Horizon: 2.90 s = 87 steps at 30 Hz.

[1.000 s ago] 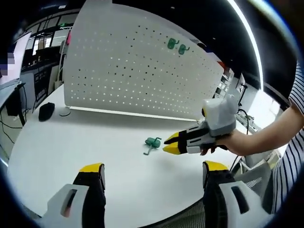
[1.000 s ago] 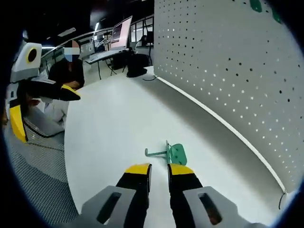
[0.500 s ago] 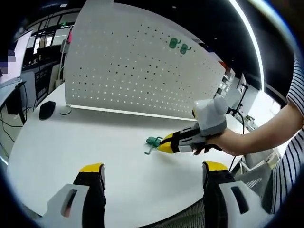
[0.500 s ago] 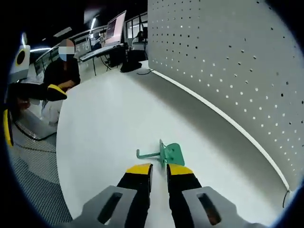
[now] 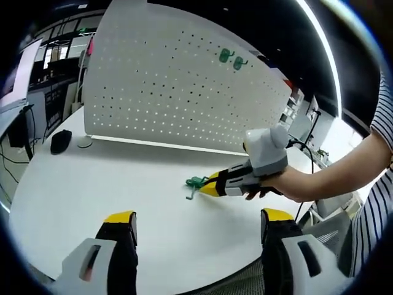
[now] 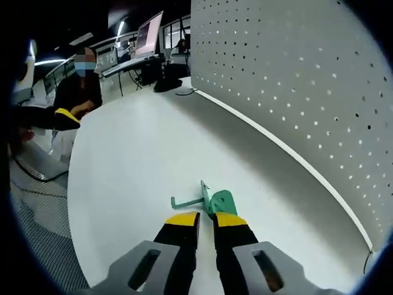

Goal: Insert the hook assembly into the mounting plate slot until the hook locks in place.

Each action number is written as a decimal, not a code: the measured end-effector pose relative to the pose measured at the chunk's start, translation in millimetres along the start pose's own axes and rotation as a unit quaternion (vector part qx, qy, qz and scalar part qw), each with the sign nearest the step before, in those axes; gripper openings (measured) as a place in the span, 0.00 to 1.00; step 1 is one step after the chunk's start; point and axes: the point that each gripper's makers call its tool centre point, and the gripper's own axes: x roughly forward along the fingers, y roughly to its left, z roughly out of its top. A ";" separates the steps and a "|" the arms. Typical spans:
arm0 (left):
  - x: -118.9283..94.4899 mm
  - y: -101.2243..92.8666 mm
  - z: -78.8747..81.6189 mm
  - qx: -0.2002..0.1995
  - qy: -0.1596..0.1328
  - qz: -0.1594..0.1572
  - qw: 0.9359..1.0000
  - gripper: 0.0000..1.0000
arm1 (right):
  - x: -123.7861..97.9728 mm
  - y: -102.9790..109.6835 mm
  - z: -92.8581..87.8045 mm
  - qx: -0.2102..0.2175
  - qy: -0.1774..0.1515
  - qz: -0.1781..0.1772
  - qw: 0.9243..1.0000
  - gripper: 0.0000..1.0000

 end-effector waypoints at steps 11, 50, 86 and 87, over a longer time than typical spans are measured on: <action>-0.1 -0.5 -0.5 0.000 0.001 -0.001 1.000 0.83 | 4.3 -1.6 4.3 -0.020 -0.001 0.005 1.000 0.07; 0.9 -2.1 -3.6 0.009 0.012 -0.003 1.000 0.81 | -21.7 13.9 -5.7 0.012 -0.015 -0.003 1.000 0.01; 38.3 -55.3 93.5 -0.116 -0.031 -0.101 0.988 0.70 | -140.7 4.6 95.3 0.084 -0.254 -0.055 0.962 0.01; 40.7 -58.8 96.4 -0.119 -0.032 -0.105 0.987 0.68 | -142.6 4.2 95.9 0.085 -0.257 -0.057 0.961 0.01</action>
